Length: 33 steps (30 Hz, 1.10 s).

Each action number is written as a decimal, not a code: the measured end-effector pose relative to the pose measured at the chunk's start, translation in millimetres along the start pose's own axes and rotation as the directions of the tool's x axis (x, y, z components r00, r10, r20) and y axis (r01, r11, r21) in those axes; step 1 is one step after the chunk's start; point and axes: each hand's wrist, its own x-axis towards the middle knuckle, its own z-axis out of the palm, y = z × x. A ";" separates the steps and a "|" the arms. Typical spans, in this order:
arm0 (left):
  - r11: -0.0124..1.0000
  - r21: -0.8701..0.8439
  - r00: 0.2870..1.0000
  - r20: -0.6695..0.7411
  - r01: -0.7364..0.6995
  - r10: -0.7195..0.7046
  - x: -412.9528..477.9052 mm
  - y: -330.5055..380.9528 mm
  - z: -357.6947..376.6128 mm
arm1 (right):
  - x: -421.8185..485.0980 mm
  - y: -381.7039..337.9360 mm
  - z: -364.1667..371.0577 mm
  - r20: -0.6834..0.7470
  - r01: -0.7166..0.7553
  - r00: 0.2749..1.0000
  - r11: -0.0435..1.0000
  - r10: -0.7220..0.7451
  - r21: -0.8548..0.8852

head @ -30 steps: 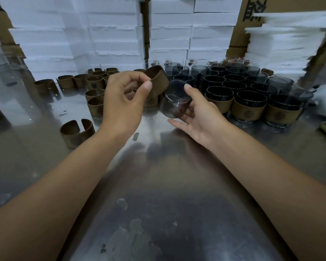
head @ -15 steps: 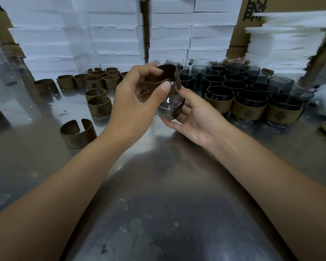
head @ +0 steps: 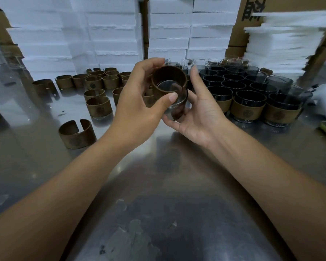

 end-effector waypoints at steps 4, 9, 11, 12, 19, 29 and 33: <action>1.000 0.013 1.000 0.021 0.004 -0.004 0.4 -1.6 0.6 | -2.4 -1.9 3.8 0.001 -0.011 1.000 1.000 0.011 -0.022; 0.998 -0.030 0.998 0.051 0.050 -0.049 1.0 -3.0 0.6 | -5.5 -3.0 7.4 -0.020 0.007 1.000 0.999 -0.008 -0.041; 0.992 -0.098 0.996 0.030 0.081 -0.079 1.4 -1.8 0.5 | -6.2 -2.3 9.1 -0.027 0.014 1.000 1.000 -0.015 -0.025; 0.985 -0.135 0.995 0.010 0.104 -0.103 2.4 -1.2 0.7 | -6.3 -1.7 9.7 -0.030 0.018 0.999 1.000 -0.019 -0.015; 0.900 -0.307 0.949 0.027 0.308 -0.315 3.3 -3.8 2.1 | -5.5 0.3 11.9 -0.035 0.060 0.998 0.998 -0.060 -0.012; 0.906 -0.286 0.945 -0.002 0.312 -0.326 1.3 -6.9 2.8 | -3.1 1.8 6.5 0.023 0.040 0.999 0.998 -0.039 -0.050; 0.884 -0.324 0.932 -0.012 0.338 -0.361 2.4 -9.2 4.4 | 0.1 3.6 4.9 0.025 0.052 0.998 0.998 -0.052 -0.023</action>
